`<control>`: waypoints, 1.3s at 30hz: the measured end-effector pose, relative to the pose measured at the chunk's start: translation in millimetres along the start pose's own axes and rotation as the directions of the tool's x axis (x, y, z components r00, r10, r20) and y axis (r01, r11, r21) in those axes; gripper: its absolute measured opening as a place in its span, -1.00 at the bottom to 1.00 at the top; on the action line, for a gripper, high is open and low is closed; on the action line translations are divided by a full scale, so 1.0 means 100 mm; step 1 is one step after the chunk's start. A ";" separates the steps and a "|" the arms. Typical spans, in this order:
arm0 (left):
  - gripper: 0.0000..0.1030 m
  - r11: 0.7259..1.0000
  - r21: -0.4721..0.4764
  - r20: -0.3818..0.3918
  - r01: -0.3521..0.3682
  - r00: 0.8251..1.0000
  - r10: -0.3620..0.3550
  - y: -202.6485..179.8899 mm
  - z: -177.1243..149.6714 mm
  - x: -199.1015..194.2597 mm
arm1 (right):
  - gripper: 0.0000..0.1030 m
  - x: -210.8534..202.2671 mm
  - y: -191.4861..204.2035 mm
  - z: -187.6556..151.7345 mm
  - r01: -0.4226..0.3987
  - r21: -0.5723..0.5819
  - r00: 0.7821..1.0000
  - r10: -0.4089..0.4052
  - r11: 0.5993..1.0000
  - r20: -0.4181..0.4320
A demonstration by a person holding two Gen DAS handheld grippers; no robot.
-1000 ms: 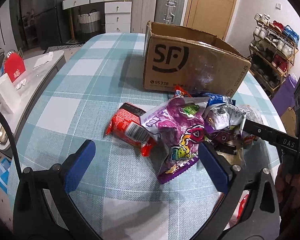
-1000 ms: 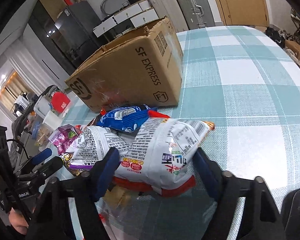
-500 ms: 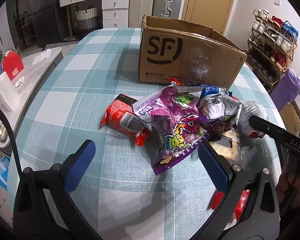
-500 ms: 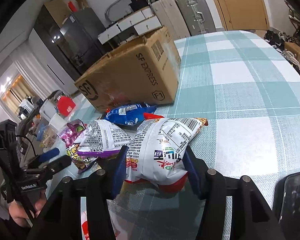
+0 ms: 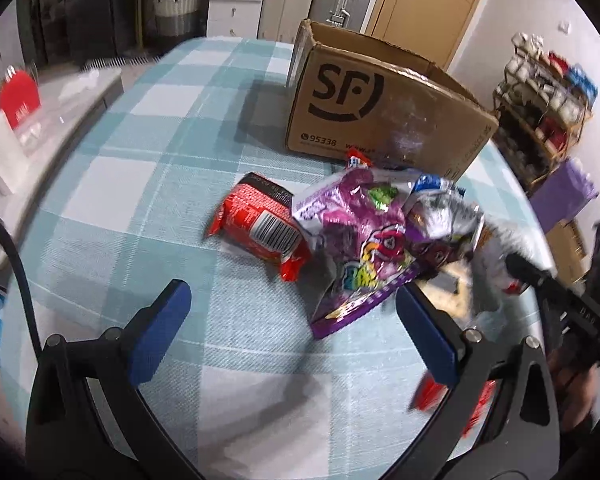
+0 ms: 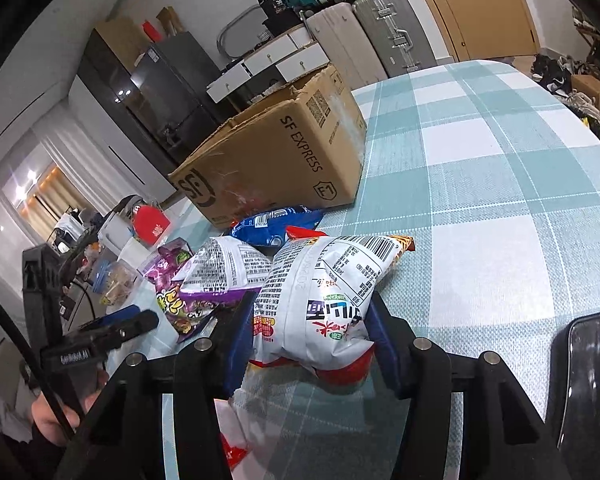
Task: Organize snacks
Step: 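Grasp the white-and-red snack bag with the right tool while the left tool grasps the purple candy bag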
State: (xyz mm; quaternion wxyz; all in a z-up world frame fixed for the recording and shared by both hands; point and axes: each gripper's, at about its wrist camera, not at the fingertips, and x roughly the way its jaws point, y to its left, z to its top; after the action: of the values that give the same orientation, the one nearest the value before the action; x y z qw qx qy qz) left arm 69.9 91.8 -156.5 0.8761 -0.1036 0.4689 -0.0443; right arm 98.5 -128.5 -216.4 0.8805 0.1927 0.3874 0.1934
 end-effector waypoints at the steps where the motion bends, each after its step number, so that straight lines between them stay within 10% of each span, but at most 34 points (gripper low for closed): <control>1: 0.98 1.000 -0.021 -0.006 0.016 1.000 -0.016 0.02 0.03 0.02 | 0.04 -0.01 -0.01 -0.01 -0.002 0.004 1.000 0.002 1.000 0.003; 20: 0.66 0.965 -0.174 -0.082 0.199 0.973 -0.215 -0.03 0.26 0.45 | 0.04 -0.05 -0.08 -0.05 -0.066 0.029 0.997 0.065 0.997 0.034; 29: -0.12 0.965 -0.161 -0.091 0.205 0.971 -0.222 -0.09 0.30 0.54 | 0.04 -0.05 -0.06 -0.06 -0.084 0.027 0.996 0.083 0.996 0.037; 39: -0.46 0.955 -0.177 -0.093 0.237 0.962 -0.256 0.00 0.20 0.43 | 0.04 -0.03 -0.05 -0.06 -0.080 0.031 0.996 0.079 0.996 0.033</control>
State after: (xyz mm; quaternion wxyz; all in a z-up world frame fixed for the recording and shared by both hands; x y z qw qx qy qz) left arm 111.0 87.3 -180.9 0.8237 -0.2304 0.5040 -0.1204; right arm 93.2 -133.5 -220.3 0.8749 0.2253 0.3686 0.2190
